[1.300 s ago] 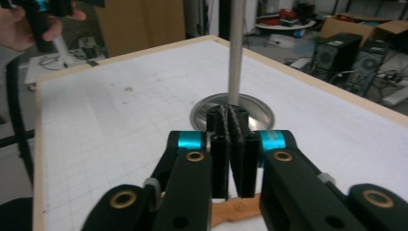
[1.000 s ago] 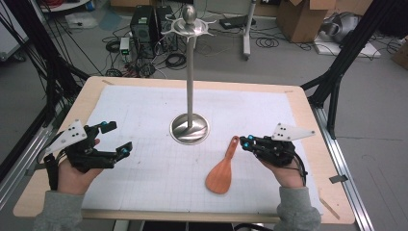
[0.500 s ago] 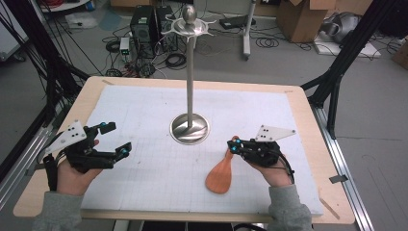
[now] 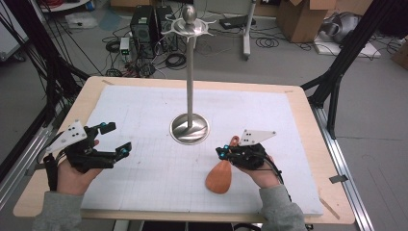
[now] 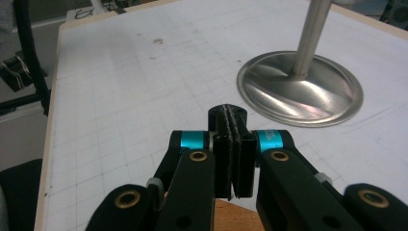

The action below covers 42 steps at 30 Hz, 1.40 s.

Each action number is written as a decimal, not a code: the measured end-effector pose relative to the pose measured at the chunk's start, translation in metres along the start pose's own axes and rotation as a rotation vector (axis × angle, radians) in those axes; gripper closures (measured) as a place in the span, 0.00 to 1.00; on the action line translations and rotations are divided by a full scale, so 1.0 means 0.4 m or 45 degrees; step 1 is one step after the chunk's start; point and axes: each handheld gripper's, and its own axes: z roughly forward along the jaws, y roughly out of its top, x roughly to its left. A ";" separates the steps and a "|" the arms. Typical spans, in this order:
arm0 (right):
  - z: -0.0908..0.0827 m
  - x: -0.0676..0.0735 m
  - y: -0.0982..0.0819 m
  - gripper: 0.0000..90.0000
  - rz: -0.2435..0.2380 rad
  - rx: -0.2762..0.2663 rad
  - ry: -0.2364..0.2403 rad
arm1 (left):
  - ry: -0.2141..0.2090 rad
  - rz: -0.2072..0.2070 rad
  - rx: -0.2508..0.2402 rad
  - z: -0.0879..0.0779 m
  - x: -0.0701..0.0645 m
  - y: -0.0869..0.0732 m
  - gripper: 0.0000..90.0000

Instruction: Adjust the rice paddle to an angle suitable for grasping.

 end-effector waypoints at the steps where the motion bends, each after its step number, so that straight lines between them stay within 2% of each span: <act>1: 0.005 0.002 -0.001 0.99 -0.002 0.007 0.000 | 0.002 0.002 0.000 0.000 0.000 0.000 0.09; 10: 0.046 0.011 -0.009 0.99 0.003 0.079 0.026 | 0.003 0.003 0.003 0.001 -0.001 0.000 0.09; 15: 0.059 0.013 -0.016 0.99 0.005 0.080 0.034 | 0.005 0.001 0.001 0.001 0.000 0.000 0.09; 30: 0.104 0.022 -0.035 0.99 0.004 0.146 0.074 | 0.006 -0.004 0.008 0.002 0.002 -0.002 0.09; 40: 0.138 0.034 -0.047 0.99 -0.015 0.221 0.102 | 0.009 -0.005 0.010 0.002 0.003 -0.003 0.09; 42: 0.140 0.036 -0.048 0.99 -0.002 0.229 0.104 | 0.008 -0.005 0.009 0.002 0.002 -0.003 0.09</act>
